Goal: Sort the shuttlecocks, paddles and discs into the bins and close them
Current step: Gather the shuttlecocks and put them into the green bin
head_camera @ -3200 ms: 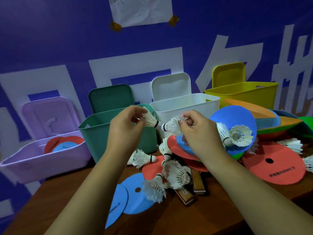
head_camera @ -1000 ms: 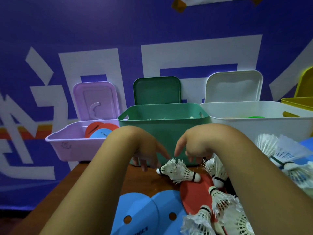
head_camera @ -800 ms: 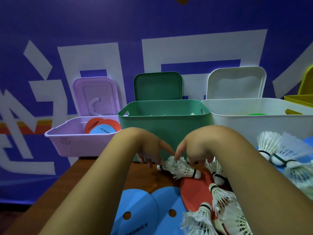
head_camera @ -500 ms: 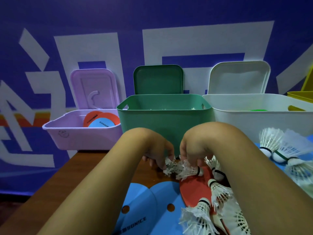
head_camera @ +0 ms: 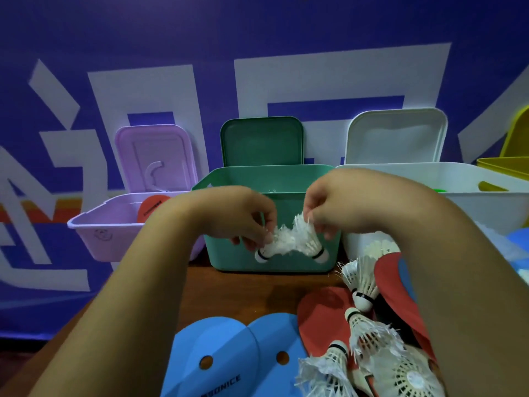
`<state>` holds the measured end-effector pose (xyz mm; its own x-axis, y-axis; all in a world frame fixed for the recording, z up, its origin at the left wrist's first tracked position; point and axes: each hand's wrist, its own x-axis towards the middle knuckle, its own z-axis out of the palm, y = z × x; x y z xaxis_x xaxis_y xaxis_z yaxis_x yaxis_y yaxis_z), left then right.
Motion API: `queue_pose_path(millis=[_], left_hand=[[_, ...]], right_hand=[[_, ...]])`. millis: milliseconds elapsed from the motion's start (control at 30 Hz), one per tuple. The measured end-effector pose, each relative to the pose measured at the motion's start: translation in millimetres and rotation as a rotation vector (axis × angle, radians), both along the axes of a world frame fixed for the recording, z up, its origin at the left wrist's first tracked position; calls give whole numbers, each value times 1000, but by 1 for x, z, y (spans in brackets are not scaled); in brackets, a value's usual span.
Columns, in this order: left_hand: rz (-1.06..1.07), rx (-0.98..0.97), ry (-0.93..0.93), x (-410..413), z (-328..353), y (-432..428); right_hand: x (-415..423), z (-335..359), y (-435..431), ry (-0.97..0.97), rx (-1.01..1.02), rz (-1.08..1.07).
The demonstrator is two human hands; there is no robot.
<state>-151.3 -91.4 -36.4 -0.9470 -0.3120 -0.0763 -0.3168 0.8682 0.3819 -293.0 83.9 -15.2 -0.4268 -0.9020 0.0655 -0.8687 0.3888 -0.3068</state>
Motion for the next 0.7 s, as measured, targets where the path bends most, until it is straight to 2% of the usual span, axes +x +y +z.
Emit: queue_pose_path(millis=[233, 333, 400, 467, 533, 600, 700], left_hand=[[76, 83, 492, 28, 30, 2], [161, 62, 690, 23, 26, -6], [226, -7, 774, 15, 20, -13], [306, -87, 740, 8, 13, -20], [361, -132, 575, 3, 5, -25], [378, -163, 430, 1, -1, -28], [349, -236, 341, -1, -2, -26]], right_hand=[[-12, 13, 4, -206, -578, -130], [-14, 13, 1, -223, -745, -223], [-12, 12, 0, -224, -774, -263], [-12, 9, -1, -222, -759, -308], [-13, 5, -3, -196, -721, -343], [-13, 5, -5, -159, -689, -376], [-13, 5, -3, -91, -633, -426]])
